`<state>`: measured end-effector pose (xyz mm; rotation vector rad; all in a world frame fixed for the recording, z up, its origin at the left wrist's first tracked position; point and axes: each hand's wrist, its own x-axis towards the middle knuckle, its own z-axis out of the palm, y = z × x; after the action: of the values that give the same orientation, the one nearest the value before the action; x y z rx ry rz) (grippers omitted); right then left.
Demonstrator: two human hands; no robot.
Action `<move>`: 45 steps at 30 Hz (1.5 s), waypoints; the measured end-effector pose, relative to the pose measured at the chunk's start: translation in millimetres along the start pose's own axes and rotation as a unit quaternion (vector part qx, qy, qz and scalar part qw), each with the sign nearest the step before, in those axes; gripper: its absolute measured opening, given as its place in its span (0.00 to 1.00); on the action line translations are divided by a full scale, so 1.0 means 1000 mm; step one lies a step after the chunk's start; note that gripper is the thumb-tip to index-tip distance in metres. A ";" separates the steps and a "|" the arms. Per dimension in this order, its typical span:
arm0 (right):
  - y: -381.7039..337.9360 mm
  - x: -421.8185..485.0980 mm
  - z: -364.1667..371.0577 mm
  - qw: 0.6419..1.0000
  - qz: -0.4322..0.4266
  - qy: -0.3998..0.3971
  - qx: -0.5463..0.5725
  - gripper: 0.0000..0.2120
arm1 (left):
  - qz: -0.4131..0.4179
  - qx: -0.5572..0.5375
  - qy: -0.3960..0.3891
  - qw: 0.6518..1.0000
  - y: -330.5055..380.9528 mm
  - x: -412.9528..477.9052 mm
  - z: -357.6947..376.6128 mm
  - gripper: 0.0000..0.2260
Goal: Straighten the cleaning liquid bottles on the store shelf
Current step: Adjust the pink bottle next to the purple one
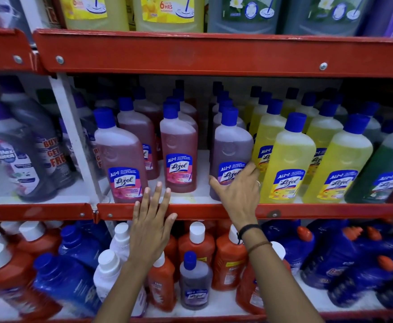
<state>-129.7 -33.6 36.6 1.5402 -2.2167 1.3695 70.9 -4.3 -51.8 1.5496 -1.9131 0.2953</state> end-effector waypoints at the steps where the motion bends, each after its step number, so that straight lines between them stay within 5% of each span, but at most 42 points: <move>1: 0.001 -0.003 -0.002 1.000 -0.001 0.005 -0.001 0.45 | 0.001 0.001 -0.001 1.000 0.000 0.000 0.000 0.25; 18: 0.007 -0.034 -0.018 0.999 0.024 0.015 0.018 0.44 | 0.041 0.020 -0.037 0.998 -0.015 -0.007 -0.012 0.26; 22: -0.001 -0.063 -0.015 0.978 -0.083 0.136 0.135 0.34 | 0.004 0.046 -0.020 0.999 -0.024 -0.015 -0.014 0.27; 26: -0.036 -0.081 0.003 0.960 -0.170 0.067 0.214 0.28 | -0.022 0.027 -0.016 0.999 -0.035 -0.020 -0.013 0.28; 36: -0.102 -0.041 0.060 0.998 -0.030 -0.041 -0.023 0.52 | -0.011 0.041 -0.018 0.999 -0.041 -0.022 -0.009 0.30; 45: -0.097 -0.039 0.053 0.998 -0.029 -0.059 -0.008 0.52 | -0.006 0.059 -0.021 0.998 -0.039 -0.021 -0.010 0.29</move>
<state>-14.5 -52.3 42.9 1.7075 -2.2249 1.2731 112.9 6.8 -65.0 1.6549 -1.9492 0.3782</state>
